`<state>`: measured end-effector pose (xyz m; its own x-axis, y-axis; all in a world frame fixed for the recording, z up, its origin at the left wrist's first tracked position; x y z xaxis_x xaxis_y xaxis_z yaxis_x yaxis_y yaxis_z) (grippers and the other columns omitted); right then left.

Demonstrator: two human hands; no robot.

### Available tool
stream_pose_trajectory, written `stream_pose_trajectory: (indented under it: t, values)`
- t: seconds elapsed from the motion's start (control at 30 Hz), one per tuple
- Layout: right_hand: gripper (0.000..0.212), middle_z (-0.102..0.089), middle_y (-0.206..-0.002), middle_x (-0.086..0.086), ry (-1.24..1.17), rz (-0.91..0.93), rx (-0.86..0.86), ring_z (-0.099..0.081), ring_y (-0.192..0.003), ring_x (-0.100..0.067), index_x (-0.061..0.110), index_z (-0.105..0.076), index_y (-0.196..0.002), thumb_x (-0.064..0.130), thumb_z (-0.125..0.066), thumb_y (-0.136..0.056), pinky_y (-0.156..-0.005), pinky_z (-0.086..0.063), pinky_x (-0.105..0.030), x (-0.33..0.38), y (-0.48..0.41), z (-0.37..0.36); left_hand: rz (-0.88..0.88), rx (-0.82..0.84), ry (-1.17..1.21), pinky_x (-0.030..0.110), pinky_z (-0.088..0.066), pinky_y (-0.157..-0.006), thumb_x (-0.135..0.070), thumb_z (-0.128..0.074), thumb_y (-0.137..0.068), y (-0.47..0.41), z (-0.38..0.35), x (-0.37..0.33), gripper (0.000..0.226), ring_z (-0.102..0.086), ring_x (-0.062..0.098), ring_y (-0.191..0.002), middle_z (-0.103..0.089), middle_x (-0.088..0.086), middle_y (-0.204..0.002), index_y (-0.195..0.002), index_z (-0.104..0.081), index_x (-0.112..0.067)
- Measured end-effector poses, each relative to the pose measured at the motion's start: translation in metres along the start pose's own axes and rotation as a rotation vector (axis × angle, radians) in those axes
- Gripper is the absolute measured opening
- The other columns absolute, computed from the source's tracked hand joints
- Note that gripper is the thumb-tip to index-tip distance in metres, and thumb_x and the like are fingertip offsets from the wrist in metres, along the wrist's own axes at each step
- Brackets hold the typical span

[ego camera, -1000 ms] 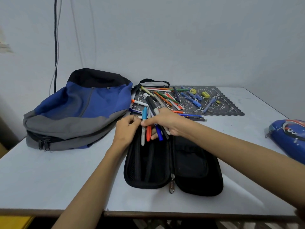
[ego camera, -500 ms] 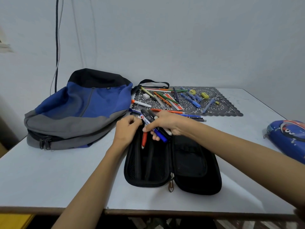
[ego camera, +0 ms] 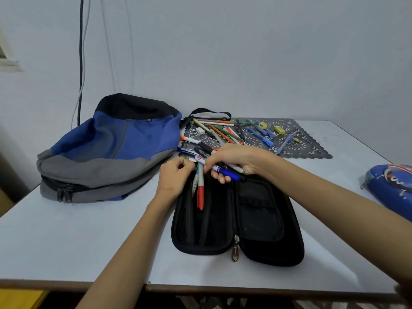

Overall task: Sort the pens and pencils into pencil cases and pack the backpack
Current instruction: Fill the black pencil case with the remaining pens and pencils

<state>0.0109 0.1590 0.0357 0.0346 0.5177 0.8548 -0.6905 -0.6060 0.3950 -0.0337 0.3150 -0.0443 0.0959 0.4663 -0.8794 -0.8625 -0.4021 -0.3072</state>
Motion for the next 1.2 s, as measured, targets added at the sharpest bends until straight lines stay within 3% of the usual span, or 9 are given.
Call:
stream_pose_trajectory:
  t: [0.23, 0.37, 0.53, 0.63, 0.73, 0.83, 0.93, 1.1, 1.2]
  values:
    - [0.017, -0.066, -0.073, -0.009, -0.216, 0.126, -0.230, -0.061, -0.059, -0.017, 0.005, -0.063, -0.090, 0.021, -0.061, -0.094, -0.053, -0.052, -0.027, -0.001, -0.013, 0.004, 0.005, -0.006, -0.008, 0.008, -0.038, -0.060, -0.011, -0.063, -0.084, 0.001, 0.000, -0.002, 0.016, -0.053, 0.001, -0.068, -0.064, -0.006, -0.071, -0.074, -0.067, 0.002]
    - [0.023, -0.056, -0.075, -0.005, -0.274, 0.141, -0.326, -0.056, -0.056, -0.015, 0.007, -0.056, -0.100, 0.022, -0.069, -0.088, -0.039, -0.046, -0.023, -0.006, -0.018, -0.015, 0.006, -0.006, -0.016, 0.012, -0.039, -0.062, -0.011, -0.063, -0.084, 0.001, 0.001, -0.003, 0.016, -0.052, 0.001, -0.064, -0.063, -0.006, -0.069, -0.070, -0.066, -0.001]
    - [0.040, -0.057, -0.083, -0.013, -0.301, 0.119, -0.302, -0.056, -0.056, -0.019, -0.002, -0.052, -0.112, 0.018, -0.074, -0.084, -0.040, -0.052, -0.028, -0.013, -0.016, -0.028, 0.001, 0.000, -0.013, 0.017, -0.037, -0.059, -0.021, -0.062, -0.081, 0.001, 0.001, -0.003, 0.024, -0.048, 0.006, -0.061, -0.058, -0.004, -0.063, -0.072, -0.065, 0.002]
    - [0.019, -0.060, -0.063, -0.008, -0.330, 0.098, -0.215, -0.059, -0.047, -0.018, 0.000, -0.059, -0.097, 0.016, -0.067, -0.088, -0.052, -0.059, -0.036, -0.011, -0.013, -0.028, 0.010, 0.013, 0.019, 0.026, -0.039, -0.064, -0.033, -0.054, -0.070, 0.003, 0.001, -0.005, 0.035, -0.049, 0.009, -0.063, -0.061, 0.001, -0.065, -0.071, -0.064, 0.000]
    - [0.008, -0.062, -0.068, -0.013, -0.306, 0.060, -0.176, -0.063, -0.057, -0.025, 0.003, -0.058, -0.088, 0.011, -0.056, -0.090, -0.071, -0.060, -0.043, -0.006, -0.008, -0.023, 0.008, 0.006, 0.012, 0.031, -0.043, -0.070, -0.034, -0.052, -0.069, 0.003, 0.001, -0.005, 0.037, -0.052, 0.011, -0.069, -0.068, 0.009, -0.075, -0.072, -0.065, 0.000]
    - [0.007, -0.061, -0.069, -0.013, -0.172, 0.075, -0.179, -0.060, -0.058, -0.022, -0.001, -0.059, -0.091, 0.006, -0.059, -0.090, -0.062, -0.060, -0.036, -0.004, -0.004, -0.019, 0.002, 0.009, -0.001, 0.032, -0.044, -0.072, -0.035, -0.051, -0.070, 0.002, 0.002, -0.005, 0.039, -0.053, 0.012, -0.071, -0.068, 0.012, -0.077, -0.073, -0.066, 0.001]
    - [0.021, -0.063, -0.076, -0.012, -0.107, 0.092, -0.157, -0.058, -0.055, -0.019, -0.004, -0.060, -0.104, 0.008, -0.066, -0.089, -0.045, -0.054, -0.025, -0.006, -0.002, -0.015, 0.002, 0.016, 0.002, 0.030, -0.045, -0.072, -0.035, -0.053, -0.073, 0.003, 0.002, -0.004, 0.037, -0.054, 0.012, -0.073, -0.068, 0.011, -0.078, -0.073, -0.065, 0.001]
    - [0.036, -0.064, -0.081, -0.019, -0.278, 0.100, -0.082, -0.066, -0.050, -0.020, -0.002, -0.047, -0.114, -0.006, -0.067, -0.085, -0.058, -0.061, -0.033, -0.009, 0.002, -0.021, 0.003, 0.004, -0.013, 0.023, -0.040, -0.066, -0.015, -0.062, -0.086, 0.002, 0.001, -0.002, 0.022, -0.051, 0.008, -0.067, -0.062, -0.002, -0.067, -0.069, -0.063, 0.000]
    - [0.077, -0.067, -0.079, -0.019, -0.238, 0.074, -0.055, -0.067, -0.050, -0.023, 0.013, -0.024, -0.138, -0.009, -0.070, -0.080, -0.058, -0.061, -0.033, -0.009, 0.006, -0.023, 0.004, 0.001, -0.015, 0.019, -0.039, -0.062, -0.014, -0.061, -0.086, 0.001, 0.001, -0.002, 0.025, -0.048, 0.002, -0.061, -0.057, -0.007, -0.061, -0.062, -0.058, -0.008]
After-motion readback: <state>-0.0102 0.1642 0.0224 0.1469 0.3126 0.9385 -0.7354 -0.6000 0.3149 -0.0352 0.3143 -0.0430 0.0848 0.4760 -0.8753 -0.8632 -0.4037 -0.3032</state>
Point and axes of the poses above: each hand's wrist, its own y-axis away from the middle knuckle, its own z-axis out of the back of the hand, x = y × z, the point moved 1 cm from there along -y, towards the middle knuckle
